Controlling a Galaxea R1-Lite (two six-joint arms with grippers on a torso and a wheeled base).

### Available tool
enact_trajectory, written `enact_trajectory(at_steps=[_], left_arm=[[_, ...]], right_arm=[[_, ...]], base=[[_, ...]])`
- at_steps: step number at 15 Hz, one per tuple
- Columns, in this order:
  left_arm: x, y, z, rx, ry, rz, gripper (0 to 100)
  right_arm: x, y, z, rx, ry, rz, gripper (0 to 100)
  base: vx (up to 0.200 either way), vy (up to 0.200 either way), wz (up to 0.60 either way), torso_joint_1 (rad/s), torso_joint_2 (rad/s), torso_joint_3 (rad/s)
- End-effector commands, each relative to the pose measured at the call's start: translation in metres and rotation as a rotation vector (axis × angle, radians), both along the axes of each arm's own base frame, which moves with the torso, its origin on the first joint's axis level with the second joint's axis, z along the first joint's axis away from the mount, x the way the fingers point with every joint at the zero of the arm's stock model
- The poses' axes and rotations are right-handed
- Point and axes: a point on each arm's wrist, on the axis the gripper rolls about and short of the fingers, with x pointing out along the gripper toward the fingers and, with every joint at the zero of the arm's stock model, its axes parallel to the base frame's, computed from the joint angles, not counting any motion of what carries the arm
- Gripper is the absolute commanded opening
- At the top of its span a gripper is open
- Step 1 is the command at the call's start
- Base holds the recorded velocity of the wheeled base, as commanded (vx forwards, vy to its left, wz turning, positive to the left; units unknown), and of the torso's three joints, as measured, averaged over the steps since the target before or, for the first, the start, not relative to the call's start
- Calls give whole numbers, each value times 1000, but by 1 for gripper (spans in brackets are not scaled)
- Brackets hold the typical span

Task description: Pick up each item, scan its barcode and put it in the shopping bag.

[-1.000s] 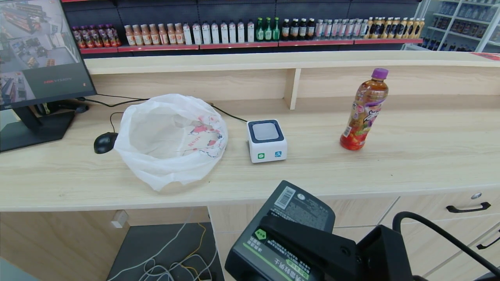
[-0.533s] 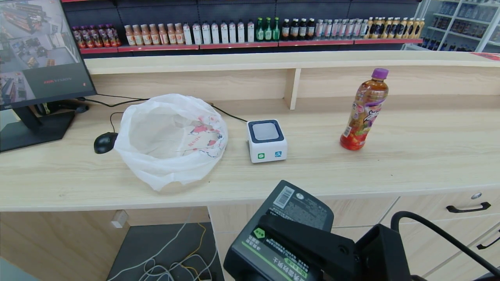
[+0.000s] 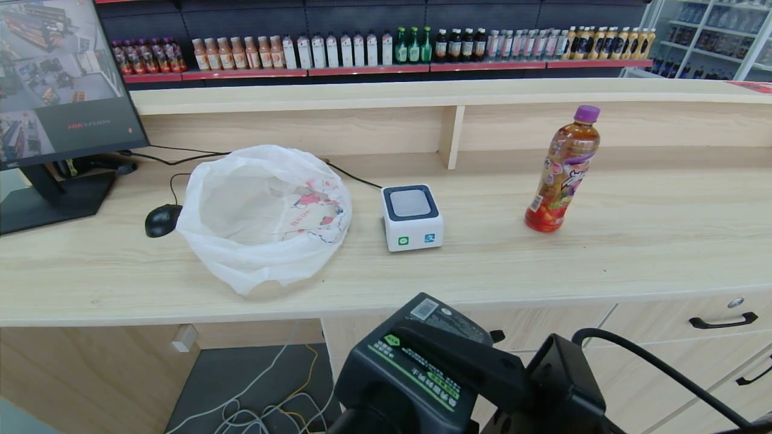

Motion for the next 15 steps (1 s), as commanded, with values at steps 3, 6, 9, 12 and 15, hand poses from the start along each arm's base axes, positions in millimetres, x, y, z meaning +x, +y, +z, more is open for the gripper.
enact_trajectory(at_steps=[3, 6, 9, 12, 15], left_arm=[[0, 0, 0, -1, 0, 1, 100], [0, 0, 0, -1, 0, 1, 100], [0, 0, 0, -1, 0, 1, 100], [0, 0, 0, -1, 0, 1, 100], [0, 0, 0, -1, 0, 1, 100]], right_arm=[[10, 2, -1, 97, 169, 23, 0], [15, 9, -9, 156, 332, 58, 0], [36, 2, 10, 443, 543, -24, 0], [54, 11, 39, 832, 685, -109, 0], [82, -18, 49, 984, 684, -157, 0]], base=[[0, 0, 0, 0, 0, 0], [0, 0, 0, 0, 0, 0], [0, 0, 0, 0, 0, 0], [0, 0, 0, 0, 0, 0], [0, 0, 0, 0, 0, 0]])
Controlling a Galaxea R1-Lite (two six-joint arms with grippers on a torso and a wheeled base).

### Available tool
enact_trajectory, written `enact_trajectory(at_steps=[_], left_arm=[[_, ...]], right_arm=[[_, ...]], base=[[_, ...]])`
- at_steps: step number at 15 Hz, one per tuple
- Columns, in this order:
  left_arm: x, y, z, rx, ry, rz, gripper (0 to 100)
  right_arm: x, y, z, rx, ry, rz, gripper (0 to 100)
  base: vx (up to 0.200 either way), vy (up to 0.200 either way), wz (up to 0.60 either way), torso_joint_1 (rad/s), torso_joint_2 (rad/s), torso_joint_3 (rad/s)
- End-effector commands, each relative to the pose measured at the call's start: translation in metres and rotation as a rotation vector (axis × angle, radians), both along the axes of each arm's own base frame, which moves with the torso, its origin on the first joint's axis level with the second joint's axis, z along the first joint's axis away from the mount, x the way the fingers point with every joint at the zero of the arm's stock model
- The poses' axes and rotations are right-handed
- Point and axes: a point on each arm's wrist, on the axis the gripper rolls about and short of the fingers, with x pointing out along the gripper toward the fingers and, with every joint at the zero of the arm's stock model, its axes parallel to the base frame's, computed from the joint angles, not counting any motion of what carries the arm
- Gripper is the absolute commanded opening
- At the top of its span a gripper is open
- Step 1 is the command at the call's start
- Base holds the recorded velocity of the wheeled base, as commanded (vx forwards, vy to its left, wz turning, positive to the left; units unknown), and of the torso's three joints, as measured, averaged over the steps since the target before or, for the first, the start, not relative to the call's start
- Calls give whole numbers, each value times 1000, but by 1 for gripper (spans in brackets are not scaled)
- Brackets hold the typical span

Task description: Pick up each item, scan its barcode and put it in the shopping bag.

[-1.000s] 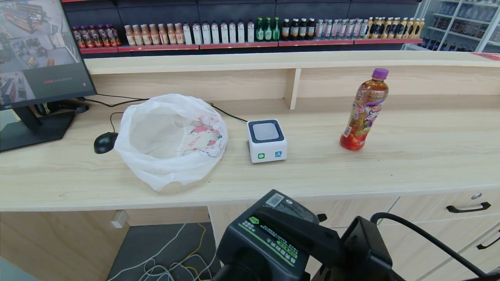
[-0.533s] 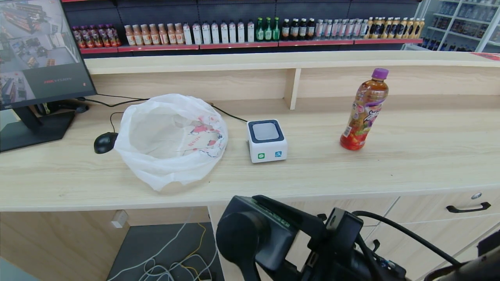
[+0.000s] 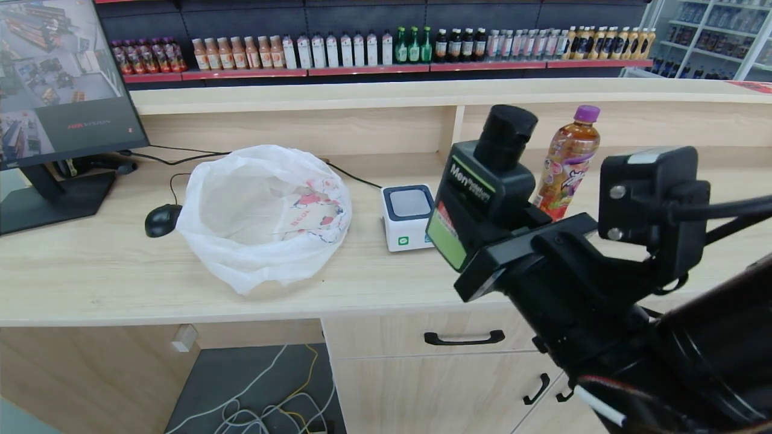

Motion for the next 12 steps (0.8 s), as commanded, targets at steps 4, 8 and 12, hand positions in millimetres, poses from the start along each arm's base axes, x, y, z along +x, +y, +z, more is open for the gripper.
enact_trajectory(at_steps=[4, 8, 12], left_arm=[[0, 0, 0, 0, 0, 1, 100], [0, 0, 0, 0, 0, 1, 100], [0, 0, 0, 1, 0, 1, 100]], right_arm=[[48, -60, -2, -37, -45, -62, 0], [77, -97, -4, 3, -26, -138, 0], [76, -103, -10, -1, 0, -151, 0]], base=[[0, 0, 0, 0, 0, 0], [0, 0, 0, 0, 0, 0], [0, 0, 0, 0, 0, 0]])
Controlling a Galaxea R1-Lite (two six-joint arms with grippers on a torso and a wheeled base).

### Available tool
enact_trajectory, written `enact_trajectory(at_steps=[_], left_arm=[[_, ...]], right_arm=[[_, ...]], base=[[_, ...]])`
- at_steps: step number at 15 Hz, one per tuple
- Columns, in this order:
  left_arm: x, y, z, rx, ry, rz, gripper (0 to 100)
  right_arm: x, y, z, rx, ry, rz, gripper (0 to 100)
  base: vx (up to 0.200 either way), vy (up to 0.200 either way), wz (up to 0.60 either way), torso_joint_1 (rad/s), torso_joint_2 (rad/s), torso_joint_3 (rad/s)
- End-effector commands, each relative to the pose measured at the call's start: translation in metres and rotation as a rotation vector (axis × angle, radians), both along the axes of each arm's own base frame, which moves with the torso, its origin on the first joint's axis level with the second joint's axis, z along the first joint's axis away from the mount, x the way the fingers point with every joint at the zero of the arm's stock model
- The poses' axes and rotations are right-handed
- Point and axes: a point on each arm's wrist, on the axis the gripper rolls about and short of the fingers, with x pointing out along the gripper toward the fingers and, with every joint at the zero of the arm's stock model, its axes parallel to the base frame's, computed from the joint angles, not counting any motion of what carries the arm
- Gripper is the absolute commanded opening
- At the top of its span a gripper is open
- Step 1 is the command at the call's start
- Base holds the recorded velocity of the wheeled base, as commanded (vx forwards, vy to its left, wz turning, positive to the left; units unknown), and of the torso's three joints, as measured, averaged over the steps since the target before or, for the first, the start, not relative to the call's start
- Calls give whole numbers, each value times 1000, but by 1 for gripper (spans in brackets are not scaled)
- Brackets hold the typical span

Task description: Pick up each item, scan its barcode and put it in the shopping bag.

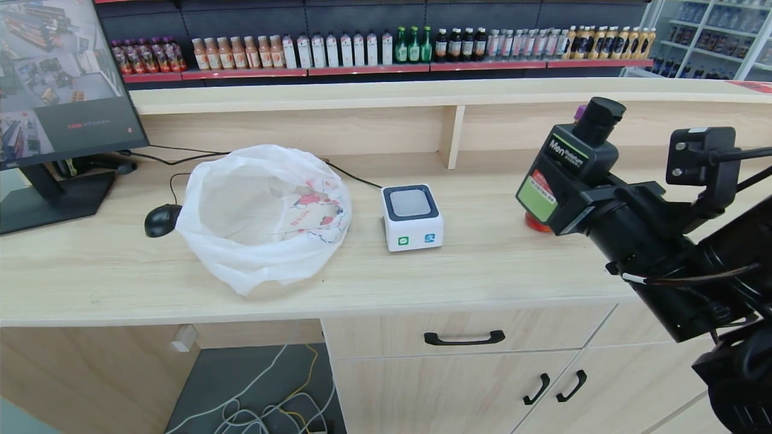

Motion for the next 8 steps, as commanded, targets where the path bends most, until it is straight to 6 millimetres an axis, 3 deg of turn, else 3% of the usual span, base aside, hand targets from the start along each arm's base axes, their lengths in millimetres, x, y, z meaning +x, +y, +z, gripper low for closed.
enact_trajectory(at_steps=[1, 8], left_arm=[[0, 0, 0, 1, 0, 1, 100], [0, 0, 0, -4, 0, 1, 100]], right_arm=[[-1, -5, -1, -1, 4, -14, 0], [1, -17, -1, 17, 11, -50, 0]], base=[[0, 0, 0, 0, 0, 0], [0, 0, 0, 0, 0, 0]])
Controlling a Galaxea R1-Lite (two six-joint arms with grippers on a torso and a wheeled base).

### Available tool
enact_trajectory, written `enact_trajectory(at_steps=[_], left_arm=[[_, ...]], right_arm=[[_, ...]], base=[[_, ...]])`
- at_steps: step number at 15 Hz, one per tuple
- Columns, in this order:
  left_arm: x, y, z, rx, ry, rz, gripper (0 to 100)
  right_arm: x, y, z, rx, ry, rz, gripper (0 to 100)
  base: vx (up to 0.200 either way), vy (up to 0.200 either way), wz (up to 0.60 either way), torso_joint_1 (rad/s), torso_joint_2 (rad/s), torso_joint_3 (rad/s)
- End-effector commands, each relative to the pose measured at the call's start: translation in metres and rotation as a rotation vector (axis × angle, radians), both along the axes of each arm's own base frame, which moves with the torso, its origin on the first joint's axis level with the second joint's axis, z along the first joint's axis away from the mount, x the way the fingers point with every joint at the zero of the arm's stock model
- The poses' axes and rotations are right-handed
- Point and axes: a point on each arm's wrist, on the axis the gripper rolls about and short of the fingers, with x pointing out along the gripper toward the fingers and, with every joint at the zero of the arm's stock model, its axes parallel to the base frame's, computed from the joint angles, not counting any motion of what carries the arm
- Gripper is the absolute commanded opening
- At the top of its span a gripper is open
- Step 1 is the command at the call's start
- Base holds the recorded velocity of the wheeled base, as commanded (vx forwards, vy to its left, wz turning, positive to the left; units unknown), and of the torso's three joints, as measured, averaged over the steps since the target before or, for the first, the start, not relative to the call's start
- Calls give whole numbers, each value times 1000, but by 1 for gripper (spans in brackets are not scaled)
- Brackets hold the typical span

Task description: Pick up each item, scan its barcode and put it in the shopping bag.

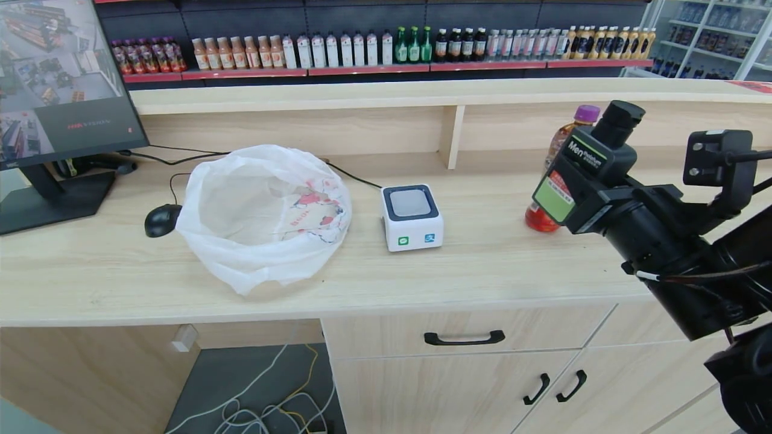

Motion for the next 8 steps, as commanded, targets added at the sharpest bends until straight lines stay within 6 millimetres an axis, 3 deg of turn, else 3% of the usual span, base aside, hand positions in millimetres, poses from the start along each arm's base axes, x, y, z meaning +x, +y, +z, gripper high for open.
enact_trajectory(at_steps=[1, 8], left_arm=[[0, 0, 0, -1, 0, 1, 100], [0, 0, 0, -1, 0, 1, 100]], right_arm=[[-1, -1, 1, 1, -4, -1, 0], [-2, -1, -2, -7, 7, -1, 0]], base=[[0, 200, 0, -2, 2, -2], [0, 200, 0, 4, 0, 2]])
